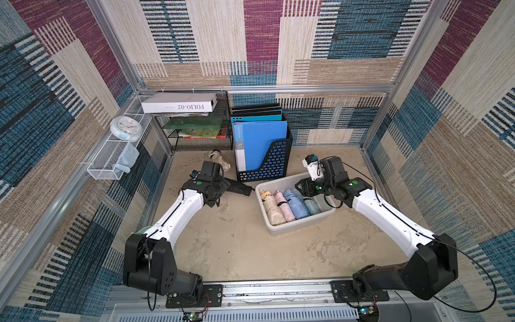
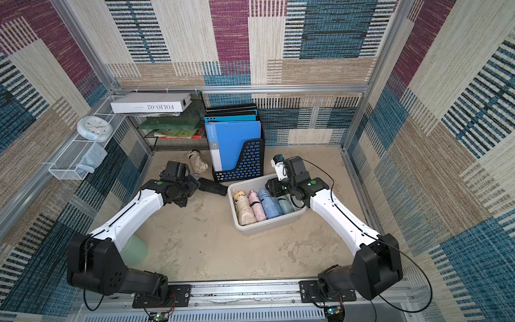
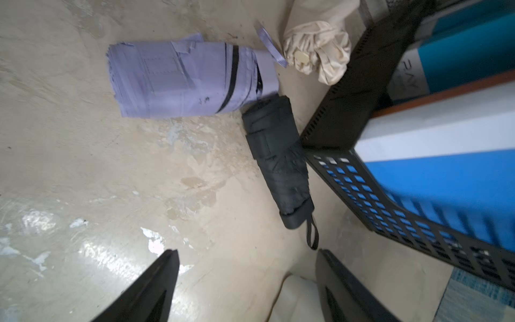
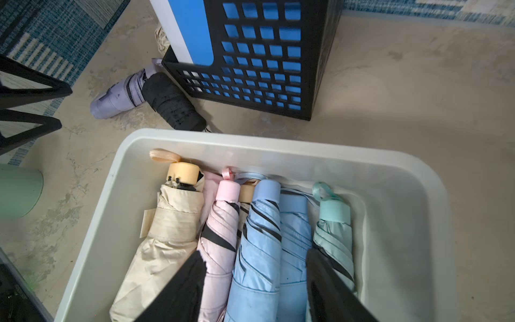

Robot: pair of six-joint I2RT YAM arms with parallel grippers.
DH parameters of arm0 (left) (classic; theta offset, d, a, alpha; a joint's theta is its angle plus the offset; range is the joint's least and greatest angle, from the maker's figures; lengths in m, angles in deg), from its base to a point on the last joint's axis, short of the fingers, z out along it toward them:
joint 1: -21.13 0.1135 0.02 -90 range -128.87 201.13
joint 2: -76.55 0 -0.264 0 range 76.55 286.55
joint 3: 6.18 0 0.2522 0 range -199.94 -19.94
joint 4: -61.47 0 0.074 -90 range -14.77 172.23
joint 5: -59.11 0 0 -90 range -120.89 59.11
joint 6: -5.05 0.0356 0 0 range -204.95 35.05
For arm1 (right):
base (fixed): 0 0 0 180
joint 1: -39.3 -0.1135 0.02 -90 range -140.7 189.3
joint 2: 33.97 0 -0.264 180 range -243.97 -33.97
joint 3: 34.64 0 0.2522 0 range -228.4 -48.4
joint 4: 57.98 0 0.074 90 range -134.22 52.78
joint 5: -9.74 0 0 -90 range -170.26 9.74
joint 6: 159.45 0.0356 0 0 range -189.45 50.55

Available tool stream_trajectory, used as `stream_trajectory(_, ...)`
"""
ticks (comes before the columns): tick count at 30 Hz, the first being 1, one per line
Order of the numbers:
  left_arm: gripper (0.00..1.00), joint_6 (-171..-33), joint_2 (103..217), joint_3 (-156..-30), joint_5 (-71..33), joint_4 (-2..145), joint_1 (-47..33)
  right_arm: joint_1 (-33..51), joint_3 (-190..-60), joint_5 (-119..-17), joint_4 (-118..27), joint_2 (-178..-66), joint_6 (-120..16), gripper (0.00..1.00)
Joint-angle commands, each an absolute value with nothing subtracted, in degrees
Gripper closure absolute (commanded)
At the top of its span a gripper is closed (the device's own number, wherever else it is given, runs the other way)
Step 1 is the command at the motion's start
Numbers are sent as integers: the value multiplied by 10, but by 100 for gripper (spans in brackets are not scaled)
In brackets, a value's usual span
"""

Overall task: Put the umbrella into the storage box
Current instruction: Pick up the umbrella from the center of the board.

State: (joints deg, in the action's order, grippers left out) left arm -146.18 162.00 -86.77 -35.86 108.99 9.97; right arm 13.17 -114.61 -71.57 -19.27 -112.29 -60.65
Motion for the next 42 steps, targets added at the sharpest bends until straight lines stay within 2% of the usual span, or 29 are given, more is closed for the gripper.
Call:
stream_trajectory(1, 18, -1421, 1664, -913, -364, 1109, 121, 131, -1146, -737, -219, -1117, -609, 38)
stream_trajectory(10, 21, -984, 1817, -1116, -396, 1244, 139, 131, -1138, -761, -223, -1098, -608, 37)
stream_trajectory(16, 20, -814, 1833, -1113, -465, 1265, 139, 131, -1123, -776, -242, -1087, -606, 37)
stream_trajectory(28, 15, -667, 1907, -1117, -528, 1273, 140, 131, -1132, -790, -248, -1095, -610, 36)
stream_trajectory(34, 15, -662, 1951, -1136, -512, 1275, 143, 131, -1135, -794, -248, -1095, -611, 36)
stream_trajectory(42, 20, -648, 1988, -1142, -523, 1274, 146, 131, -1134, -802, -245, -1093, -607, 36)
